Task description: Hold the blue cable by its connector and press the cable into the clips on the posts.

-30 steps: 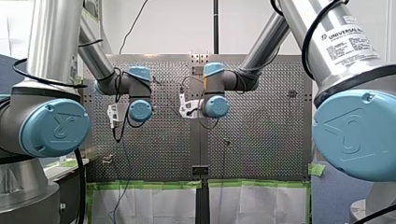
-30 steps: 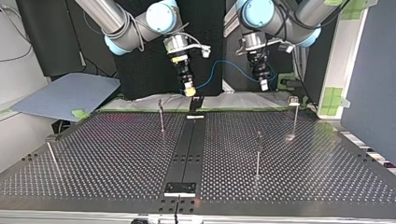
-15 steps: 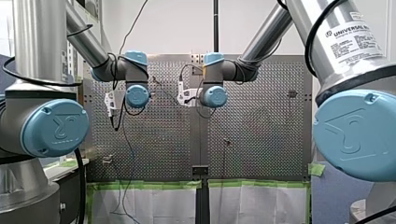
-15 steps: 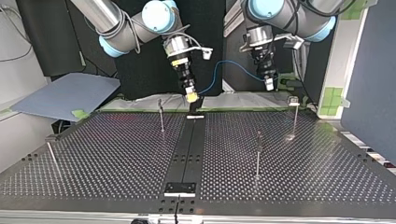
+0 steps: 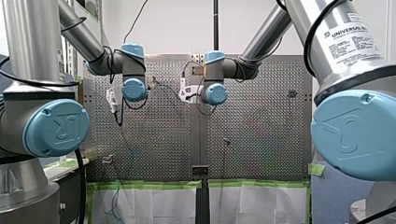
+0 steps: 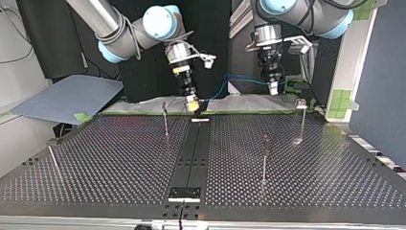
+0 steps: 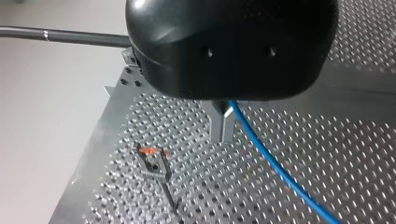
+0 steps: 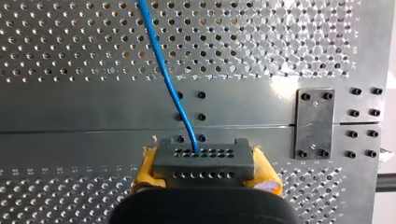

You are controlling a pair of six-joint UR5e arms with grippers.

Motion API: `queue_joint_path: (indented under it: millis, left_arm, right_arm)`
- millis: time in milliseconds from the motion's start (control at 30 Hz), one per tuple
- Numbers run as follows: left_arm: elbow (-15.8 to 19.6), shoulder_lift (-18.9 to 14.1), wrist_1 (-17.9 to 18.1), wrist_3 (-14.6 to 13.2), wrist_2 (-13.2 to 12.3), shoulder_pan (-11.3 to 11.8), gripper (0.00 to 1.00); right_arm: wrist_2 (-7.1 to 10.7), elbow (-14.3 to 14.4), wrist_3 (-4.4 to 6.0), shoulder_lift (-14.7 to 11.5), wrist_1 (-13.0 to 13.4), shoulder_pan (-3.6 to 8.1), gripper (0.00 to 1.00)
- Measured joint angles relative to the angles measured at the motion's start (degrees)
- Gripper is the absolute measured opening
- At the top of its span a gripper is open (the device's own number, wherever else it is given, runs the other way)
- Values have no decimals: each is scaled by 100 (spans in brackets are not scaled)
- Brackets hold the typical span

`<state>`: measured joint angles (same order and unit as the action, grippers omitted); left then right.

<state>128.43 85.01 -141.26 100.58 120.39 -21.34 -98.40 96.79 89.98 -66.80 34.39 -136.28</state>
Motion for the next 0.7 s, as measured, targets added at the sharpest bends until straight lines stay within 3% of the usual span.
queue_joint_path:
  millis: [333,600,700]
  left_arm:
    - [-2,-8,-7,496,-498,26,0]
    - [-2,-9,30,841,-861,82,0]
    - [-3,-7,57,851,-865,133,0]
  right_arm:
    - [-22,-110,-13,11,-140,56,0]
    - [-6,-337,-231,11,-388,-14,0]
    - [-5,-460,-265,10,-497,-38,0]
